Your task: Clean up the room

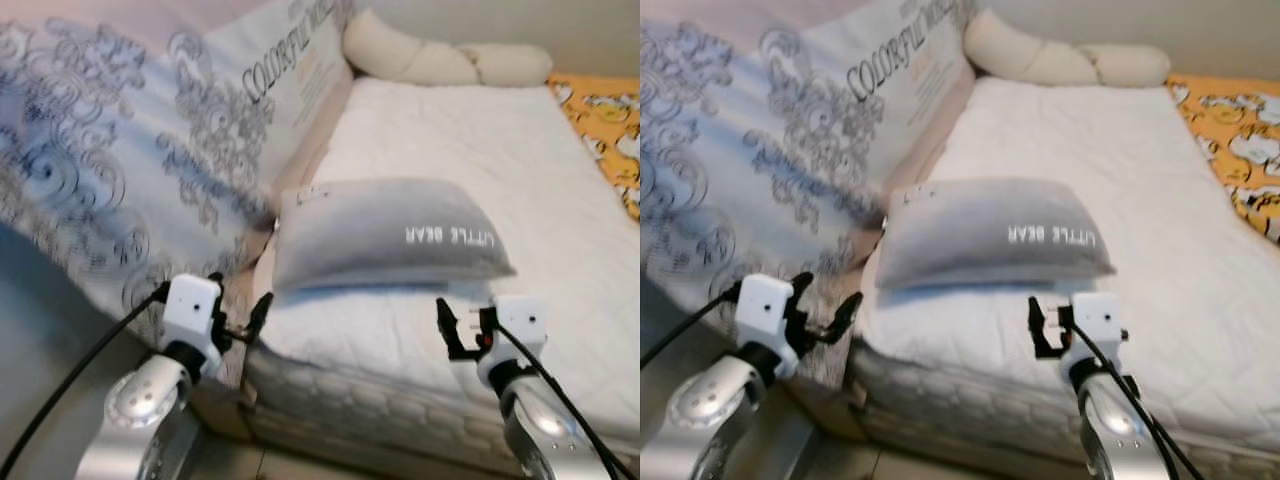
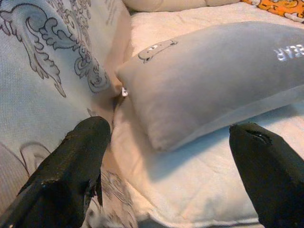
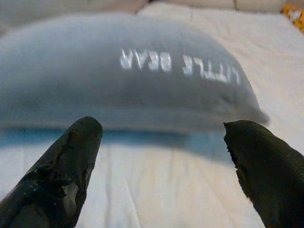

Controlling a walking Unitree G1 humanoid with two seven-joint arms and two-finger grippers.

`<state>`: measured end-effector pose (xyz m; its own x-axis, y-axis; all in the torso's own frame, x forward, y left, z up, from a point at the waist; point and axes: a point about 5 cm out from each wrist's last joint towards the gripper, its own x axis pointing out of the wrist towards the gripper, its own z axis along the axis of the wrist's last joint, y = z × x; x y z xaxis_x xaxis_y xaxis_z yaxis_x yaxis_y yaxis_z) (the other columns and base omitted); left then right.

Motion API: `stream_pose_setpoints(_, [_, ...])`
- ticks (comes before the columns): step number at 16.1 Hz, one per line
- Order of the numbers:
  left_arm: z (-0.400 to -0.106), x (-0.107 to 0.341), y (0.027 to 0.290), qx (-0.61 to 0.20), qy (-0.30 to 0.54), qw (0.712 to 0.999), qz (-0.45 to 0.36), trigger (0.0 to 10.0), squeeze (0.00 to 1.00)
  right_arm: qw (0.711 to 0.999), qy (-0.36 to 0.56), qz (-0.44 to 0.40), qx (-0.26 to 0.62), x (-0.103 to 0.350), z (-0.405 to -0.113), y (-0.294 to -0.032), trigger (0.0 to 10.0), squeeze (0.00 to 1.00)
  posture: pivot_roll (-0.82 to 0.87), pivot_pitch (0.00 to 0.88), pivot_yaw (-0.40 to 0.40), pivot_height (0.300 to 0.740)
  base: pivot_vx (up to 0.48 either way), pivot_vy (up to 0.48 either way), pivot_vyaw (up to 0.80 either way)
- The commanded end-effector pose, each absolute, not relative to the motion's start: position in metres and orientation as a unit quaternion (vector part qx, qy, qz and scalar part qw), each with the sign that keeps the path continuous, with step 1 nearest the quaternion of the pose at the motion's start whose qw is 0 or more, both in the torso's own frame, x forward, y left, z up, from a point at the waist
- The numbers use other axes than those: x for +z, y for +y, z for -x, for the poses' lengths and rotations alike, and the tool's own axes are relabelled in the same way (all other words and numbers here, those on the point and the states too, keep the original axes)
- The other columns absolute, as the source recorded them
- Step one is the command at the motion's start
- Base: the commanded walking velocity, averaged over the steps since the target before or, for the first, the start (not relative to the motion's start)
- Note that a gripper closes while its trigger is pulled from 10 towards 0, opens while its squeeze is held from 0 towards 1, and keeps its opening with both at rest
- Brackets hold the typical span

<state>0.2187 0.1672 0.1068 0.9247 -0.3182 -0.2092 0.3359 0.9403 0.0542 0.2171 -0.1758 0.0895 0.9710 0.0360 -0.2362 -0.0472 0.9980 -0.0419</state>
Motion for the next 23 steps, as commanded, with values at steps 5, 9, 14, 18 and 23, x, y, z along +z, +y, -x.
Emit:
stream_pose_setpoints(5, [-0.227, 0.127, 0.169, -0.176, 0.061, 0.981, -0.060, 10.0, 0.88, 0.996, 0.067, 0.017, 0.057, 0.105, -0.217, -0.164, 10.0, 0.00, -0.01, 0.000, 0.023, 0.740, 0.273, 0.000, -0.15])
stream_pose_setpoints(9, [-0.230, 0.131, 0.169, -0.174, 0.053, 0.982, -0.058, 10.0, 0.88, 0.996, 0.056, 0.016, 0.061, 0.108, -0.216, -0.162, 10.0, 0.00, -0.02, 0.000, 0.025, 0.740, 0.271, 0.000, 0.00])
stream_pose_setpoints(14, [-0.228, 0.128, 0.168, -0.174, 0.060, 0.981, -0.057, 10.0, 0.88, 0.997, 0.049, 0.019, 0.059, 0.111, -0.218, -0.164, 10.0, 0.00, -0.01, 0.000, 0.028, 0.740, 0.268, 0.000, 0.00])
stream_pose_setpoints(18, [-0.229, 0.126, 0.168, -0.175, 0.065, 0.981, -0.059, 10.0, 0.89, 0.997, 0.046, 0.022, 0.061, 0.111, -0.219, -0.163, 10.0, 0.00, -0.01, 0.000, 0.032, 0.740, 0.266, 0.000, 0.00])
stream_pose_setpoints(23, [-0.232, 0.123, 0.169, -0.156, 0.069, 0.983, -0.062, 10.0, 0.85, 0.997, 0.045, 0.027, 0.053, 0.112, -0.222, -0.166, 10.0, 0.00, -0.01, 0.000, 0.029, 0.740, 0.104, 0.000, 0.00])
